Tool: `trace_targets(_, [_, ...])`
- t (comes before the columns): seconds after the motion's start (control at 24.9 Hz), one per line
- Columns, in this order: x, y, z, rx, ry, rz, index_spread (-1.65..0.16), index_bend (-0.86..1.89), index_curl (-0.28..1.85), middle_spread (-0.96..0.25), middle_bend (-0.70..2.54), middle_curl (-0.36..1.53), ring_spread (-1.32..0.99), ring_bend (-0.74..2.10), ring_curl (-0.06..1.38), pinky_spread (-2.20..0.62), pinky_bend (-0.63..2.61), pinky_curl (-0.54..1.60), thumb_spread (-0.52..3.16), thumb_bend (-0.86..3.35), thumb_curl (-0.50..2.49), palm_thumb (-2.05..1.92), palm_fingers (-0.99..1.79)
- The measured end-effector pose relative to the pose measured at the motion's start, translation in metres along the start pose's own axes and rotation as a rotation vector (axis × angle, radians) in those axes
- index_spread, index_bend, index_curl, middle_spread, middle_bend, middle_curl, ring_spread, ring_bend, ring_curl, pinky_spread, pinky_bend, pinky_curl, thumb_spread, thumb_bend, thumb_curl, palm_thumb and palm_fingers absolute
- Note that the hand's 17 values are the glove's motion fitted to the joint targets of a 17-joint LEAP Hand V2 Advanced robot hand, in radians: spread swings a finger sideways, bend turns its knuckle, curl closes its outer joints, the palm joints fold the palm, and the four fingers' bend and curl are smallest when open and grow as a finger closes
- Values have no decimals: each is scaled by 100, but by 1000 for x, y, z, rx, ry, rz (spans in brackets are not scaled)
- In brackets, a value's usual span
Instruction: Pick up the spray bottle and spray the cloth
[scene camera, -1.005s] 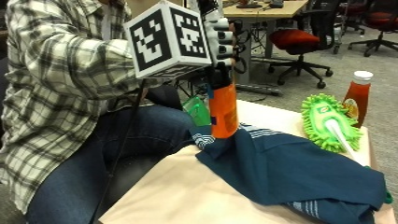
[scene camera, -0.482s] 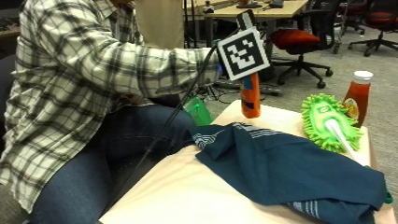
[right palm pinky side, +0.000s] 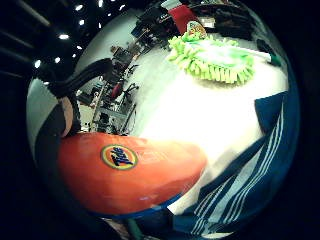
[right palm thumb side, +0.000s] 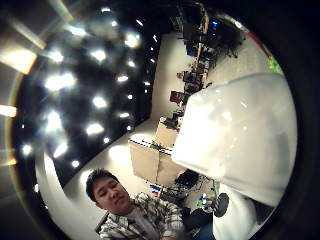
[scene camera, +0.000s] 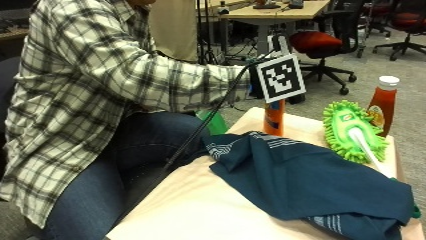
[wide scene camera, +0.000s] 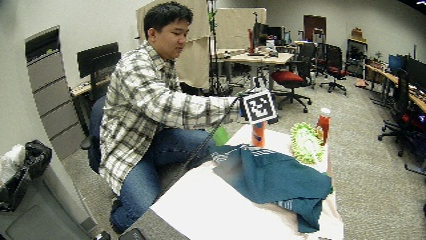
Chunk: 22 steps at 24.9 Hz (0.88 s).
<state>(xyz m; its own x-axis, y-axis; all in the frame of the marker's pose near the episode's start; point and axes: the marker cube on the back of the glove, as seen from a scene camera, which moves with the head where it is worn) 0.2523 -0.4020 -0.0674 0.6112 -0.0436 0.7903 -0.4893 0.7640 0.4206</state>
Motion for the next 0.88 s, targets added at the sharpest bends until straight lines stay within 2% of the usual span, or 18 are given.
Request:
trace_targets(0.24, [9, -4, -5, -13, -16, 23, -24, 40, 57, -8, 61, 50, -18, 55, 47, -13, 30, 45, 5, -3, 78, 107, 130])
trace_targets(0.68, [19, 15, -10, -152, 5, 48, -26, 19, 52, -10, 50, 47, -17, 48, 44, 4, 23, 43, 28, -4, 76, 101, 102])
trace_targets(0.76, [18, 16, -11, -152, 26, 47, -26, 13, 50, -10, 45, 46, -15, 47, 44, 8, 21, 43, 35, -3, 75, 101, 90])
trace_targets(0.88, [17, 18, -18, -159, 95, 43, -30, 17, 51, -12, 37, 44, -12, 37, 44, 14, 14, 43, 49, -5, 74, 95, 52])
